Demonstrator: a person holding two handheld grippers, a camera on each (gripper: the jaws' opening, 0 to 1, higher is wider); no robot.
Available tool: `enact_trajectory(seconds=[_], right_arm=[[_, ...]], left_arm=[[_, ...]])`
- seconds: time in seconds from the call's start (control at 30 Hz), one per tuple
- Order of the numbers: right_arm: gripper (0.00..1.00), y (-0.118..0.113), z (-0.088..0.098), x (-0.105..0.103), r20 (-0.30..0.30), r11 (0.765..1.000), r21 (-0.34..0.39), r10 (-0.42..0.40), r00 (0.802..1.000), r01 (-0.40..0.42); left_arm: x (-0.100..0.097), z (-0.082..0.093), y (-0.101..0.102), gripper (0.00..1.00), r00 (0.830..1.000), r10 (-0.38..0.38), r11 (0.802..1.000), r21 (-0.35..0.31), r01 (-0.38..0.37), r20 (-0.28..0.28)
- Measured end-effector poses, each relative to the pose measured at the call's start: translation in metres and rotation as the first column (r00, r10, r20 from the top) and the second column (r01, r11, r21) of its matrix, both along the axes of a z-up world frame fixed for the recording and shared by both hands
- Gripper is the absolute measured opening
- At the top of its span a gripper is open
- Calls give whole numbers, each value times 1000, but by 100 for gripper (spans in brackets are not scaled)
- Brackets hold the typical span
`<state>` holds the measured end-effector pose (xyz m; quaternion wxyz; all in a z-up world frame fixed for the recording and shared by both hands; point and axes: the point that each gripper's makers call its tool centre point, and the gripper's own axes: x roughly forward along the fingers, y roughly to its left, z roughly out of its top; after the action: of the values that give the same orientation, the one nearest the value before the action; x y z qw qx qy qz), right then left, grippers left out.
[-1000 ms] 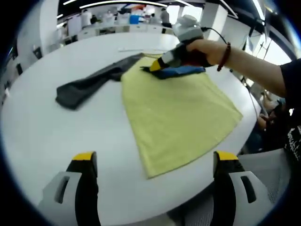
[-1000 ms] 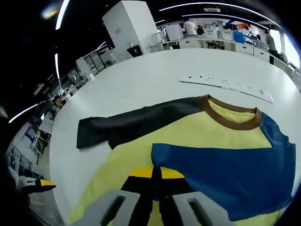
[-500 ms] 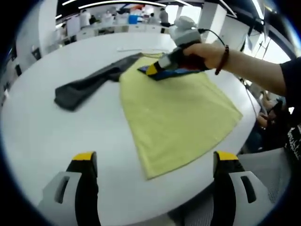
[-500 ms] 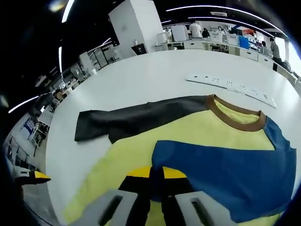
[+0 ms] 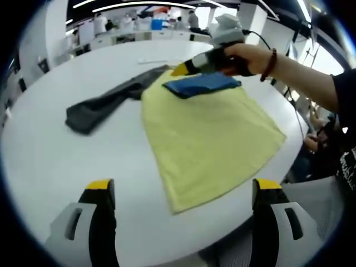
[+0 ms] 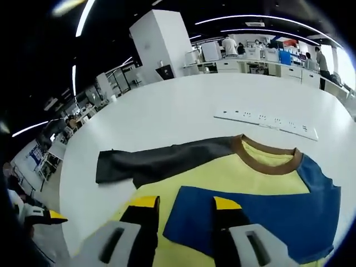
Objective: Fold the garment on the visible template until the final outline fits inside the template.
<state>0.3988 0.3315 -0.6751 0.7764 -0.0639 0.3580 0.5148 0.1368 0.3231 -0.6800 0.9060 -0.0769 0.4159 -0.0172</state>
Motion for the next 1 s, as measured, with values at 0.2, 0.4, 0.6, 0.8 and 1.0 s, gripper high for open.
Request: enact_trajectory(seconds=[0.2, 0.4, 0.6, 0.8, 1.0], right_arm=[[38, -20, 18, 18, 27, 1000, 8, -27, 999, 27], [38, -57, 19, 43, 49, 996, -21, -89, 995, 90], [38, -91, 15, 56, 58, 991, -51, -125, 990, 128], [38, -115, 14, 63, 72, 988, -77, -126, 989, 132], [37, -137, 11, 68, 85, 985, -106, -124, 989, 133]], left_arm=[[3, 3, -2, 99, 1000, -6, 1000, 4, 6, 8], [6, 5, -3, 99, 1000, -11, 1000, 8, 11, 15], [6, 4, -7, 99, 1000, -24, 1000, 6, 24, 12], [8, 4, -10, 99, 999, -33, 999, 4, 33, 16], [9, 7, -11, 99, 999, -37, 999, 8, 37, 25]])
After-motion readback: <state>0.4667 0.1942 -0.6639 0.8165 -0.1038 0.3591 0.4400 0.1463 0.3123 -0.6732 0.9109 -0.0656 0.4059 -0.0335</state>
